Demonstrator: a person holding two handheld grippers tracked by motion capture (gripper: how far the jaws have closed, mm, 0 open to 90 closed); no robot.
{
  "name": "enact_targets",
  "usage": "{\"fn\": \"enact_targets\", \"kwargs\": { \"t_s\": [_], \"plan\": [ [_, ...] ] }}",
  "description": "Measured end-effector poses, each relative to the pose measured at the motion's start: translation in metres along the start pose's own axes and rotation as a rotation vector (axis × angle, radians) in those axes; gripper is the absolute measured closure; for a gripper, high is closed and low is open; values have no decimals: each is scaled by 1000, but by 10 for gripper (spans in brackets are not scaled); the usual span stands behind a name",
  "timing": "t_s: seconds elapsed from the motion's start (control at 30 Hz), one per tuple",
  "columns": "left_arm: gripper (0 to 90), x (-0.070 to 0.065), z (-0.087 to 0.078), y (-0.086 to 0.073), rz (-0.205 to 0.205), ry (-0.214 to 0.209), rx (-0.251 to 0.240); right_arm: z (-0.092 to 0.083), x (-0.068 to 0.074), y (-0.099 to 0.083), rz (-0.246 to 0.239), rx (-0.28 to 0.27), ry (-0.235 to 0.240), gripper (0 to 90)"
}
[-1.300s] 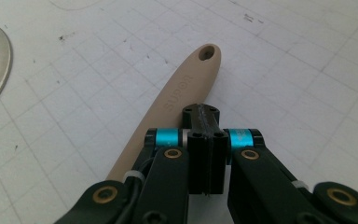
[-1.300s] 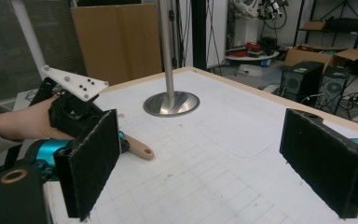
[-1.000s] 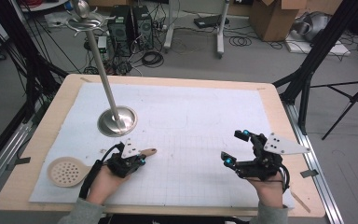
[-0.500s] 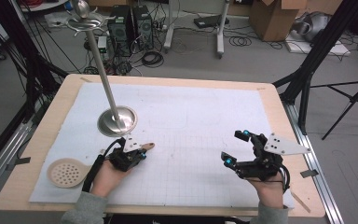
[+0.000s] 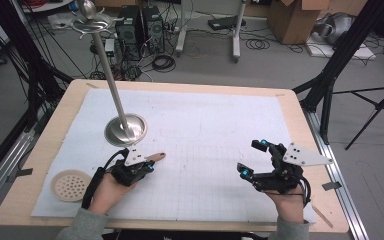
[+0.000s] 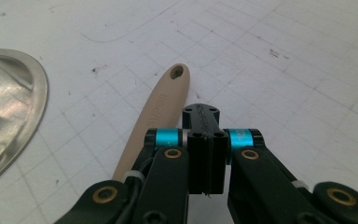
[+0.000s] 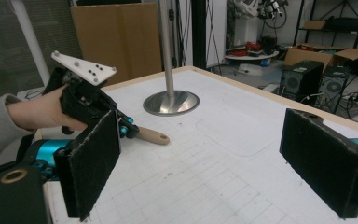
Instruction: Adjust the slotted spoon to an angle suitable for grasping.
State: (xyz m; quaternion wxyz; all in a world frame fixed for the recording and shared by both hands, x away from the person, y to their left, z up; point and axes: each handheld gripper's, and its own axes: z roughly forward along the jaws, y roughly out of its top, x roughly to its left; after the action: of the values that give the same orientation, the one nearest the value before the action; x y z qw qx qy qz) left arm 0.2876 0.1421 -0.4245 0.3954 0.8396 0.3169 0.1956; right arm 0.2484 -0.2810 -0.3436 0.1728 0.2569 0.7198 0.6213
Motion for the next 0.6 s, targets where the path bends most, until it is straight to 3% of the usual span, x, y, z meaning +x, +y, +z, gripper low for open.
{"fn": "enact_targets", "kwargs": {
  "t_s": [0.27,0.6],
  "plan": [
    [887,15,-39,3,13,-25,-37,0,-1,-1,0,8,0,116],
    [724,38,-75,2,31,-36,-18,-5,-2,-1,6,-2,-12,116]
  ]
}}
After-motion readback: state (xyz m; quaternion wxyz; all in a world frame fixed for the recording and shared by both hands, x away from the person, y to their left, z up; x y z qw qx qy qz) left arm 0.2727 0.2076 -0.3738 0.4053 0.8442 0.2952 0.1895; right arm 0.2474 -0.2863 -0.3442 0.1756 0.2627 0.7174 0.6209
